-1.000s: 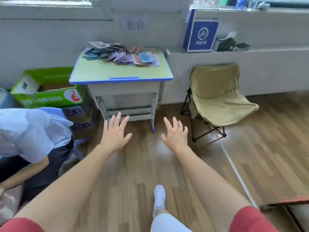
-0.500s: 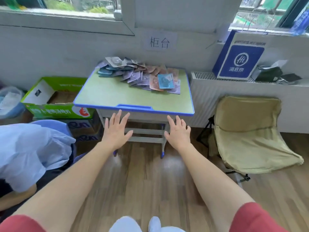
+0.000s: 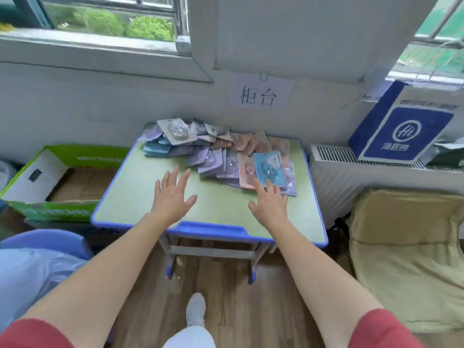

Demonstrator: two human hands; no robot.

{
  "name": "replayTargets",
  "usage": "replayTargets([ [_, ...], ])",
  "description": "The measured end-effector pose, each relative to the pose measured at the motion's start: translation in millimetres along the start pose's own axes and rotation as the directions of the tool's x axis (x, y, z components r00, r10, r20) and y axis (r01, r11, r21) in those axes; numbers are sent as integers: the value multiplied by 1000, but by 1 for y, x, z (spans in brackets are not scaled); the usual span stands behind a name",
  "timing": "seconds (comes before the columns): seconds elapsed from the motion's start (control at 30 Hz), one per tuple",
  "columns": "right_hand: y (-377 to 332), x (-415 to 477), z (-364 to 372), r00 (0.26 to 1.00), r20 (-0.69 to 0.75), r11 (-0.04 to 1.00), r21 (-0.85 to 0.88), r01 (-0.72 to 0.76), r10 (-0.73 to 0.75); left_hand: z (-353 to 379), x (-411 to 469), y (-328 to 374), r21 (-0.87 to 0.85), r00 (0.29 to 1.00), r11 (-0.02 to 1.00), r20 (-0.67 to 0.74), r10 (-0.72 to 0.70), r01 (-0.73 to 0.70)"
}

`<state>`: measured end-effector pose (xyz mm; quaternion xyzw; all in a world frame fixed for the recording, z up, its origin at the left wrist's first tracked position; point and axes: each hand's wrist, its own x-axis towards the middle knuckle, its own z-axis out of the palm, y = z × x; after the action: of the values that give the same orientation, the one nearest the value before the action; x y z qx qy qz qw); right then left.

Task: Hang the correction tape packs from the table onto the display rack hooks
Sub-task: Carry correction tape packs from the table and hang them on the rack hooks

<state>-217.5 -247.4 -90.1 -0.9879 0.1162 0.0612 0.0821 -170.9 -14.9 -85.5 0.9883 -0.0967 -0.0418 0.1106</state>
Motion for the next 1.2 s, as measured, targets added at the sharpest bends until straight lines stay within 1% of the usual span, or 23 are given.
replayTargets([
  [0.07, -15, 37, -8, 1000, 0, 1000, -18, 13, -13, -11, 41, -10, -17, 1000, 1000, -3, -2, 2],
  [0.13, -29, 70, -12, 998, 10, 998, -32, 57, -57, -19, 78, -19, -43, 1000, 999, -12, 1, -1],
  [0.2, -42, 99, -15, 997, 11, 998, -6, 70, -70, -24, 111, -24, -67, 1000, 998, -23, -1, 0],
  [0.37, -66, 165, -15, 998, 6, 988, 144, 59, -60, -21, 169, -30, -106, 998, 993, -30, -52, 49],
  [0.43, -74, 193, -15, 998, -2, 973, 224, 59, -60, -19, 193, -32, -119, 995, 989, -34, -92, 88],
  [0.57, -88, 243, -16, 996, 32, 939, 338, 71, -87, -16, 231, -30, -129, 980, 976, -81, -184, 173],
  [0.63, -97, 266, -15, 993, 12, 920, 379, 102, -115, -14, 246, -28, -112, 974, 971, -61, -218, 210],
  [0.7, -106, 284, -11, 992, 29, 923, 371, 104, -124, -11, 258, -28, -86, 966, 963, -12, -257, 256],
  [0.8, -113, 299, -2, 987, 104, 924, 375, 73, -120, -3, 265, -30, -34, 957, 957, 36, -287, 288],
  [0.93, -116, 310, 11, 981, 158, 933, 356, 48, -111, 5, 268, -34, 1, 967, 967, 34, -254, 254],
  [1.0, -117, 309, 15, 983, 150, 935, 351, 47, -105, 8, 268, -37, 12, 972, 972, 18, -236, 236],
  [1.13, -115, 303, 24, 991, 92, 928, 367, 61, -101, 14, 267, -35, -27, 971, 971, -20, -237, 236],
  [1.2, -114, 303, 24, 991, 89, 927, 369, 61, -100, 13, 268, -35, -32, 970, 970, -16, -241, 241],
])
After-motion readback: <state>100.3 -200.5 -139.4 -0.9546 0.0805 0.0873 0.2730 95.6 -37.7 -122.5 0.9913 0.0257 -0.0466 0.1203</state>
